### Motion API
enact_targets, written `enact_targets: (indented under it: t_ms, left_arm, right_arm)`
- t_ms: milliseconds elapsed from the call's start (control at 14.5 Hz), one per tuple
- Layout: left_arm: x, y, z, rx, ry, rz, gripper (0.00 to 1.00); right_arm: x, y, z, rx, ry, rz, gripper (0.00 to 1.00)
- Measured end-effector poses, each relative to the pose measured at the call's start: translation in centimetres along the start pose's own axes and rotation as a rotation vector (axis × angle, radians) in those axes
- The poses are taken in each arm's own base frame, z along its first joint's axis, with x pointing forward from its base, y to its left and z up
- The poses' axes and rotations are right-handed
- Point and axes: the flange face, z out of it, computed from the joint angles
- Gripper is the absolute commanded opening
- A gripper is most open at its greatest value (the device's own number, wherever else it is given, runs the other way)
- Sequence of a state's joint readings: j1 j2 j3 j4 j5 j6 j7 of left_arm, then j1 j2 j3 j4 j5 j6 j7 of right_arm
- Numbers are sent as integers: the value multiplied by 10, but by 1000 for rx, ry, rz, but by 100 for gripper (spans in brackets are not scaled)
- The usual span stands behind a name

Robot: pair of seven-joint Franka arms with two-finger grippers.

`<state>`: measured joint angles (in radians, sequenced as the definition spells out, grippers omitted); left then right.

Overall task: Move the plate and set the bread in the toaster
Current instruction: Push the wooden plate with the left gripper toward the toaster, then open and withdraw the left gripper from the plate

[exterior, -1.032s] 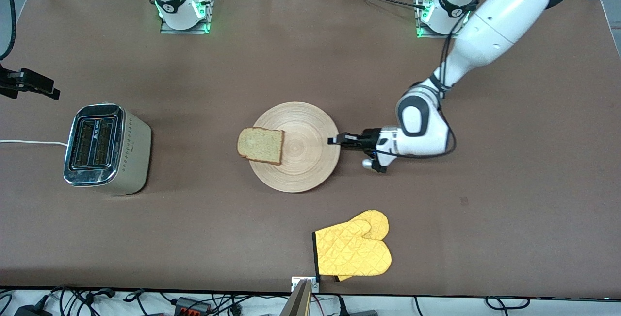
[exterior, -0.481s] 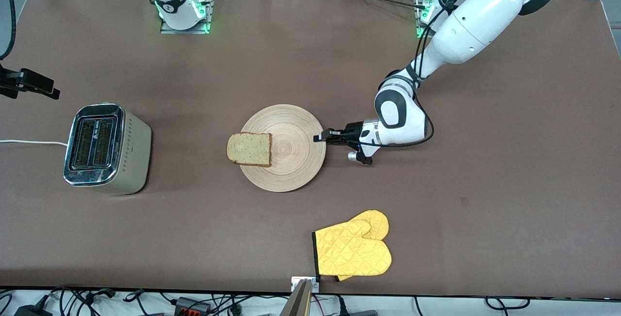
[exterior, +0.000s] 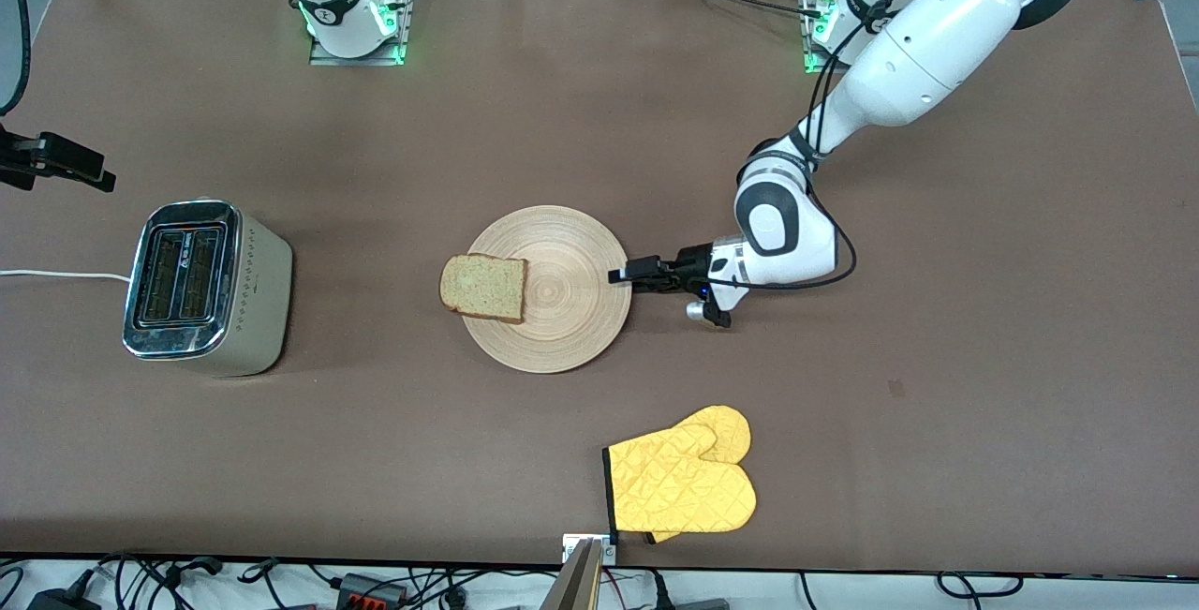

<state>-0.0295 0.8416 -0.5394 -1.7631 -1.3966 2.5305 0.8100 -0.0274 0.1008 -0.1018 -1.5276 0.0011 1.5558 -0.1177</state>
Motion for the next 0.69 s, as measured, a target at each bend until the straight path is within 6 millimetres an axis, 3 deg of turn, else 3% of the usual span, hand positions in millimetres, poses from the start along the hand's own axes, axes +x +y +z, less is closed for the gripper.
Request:
enact_targets:
  t_ms: [206, 550, 688]
  left_arm:
    - [23, -7, -37, 7, -100, 145, 100]
    - [55, -58, -140, 189, -447, 405, 100]
    - [62, -59, -163, 268, -556, 427, 100]
  right_arm:
    - [0, 0, 0, 0, 0, 0, 100]
    - [0, 0, 0, 0, 0, 1, 100]
    - [0, 0, 0, 0, 0, 1, 100]
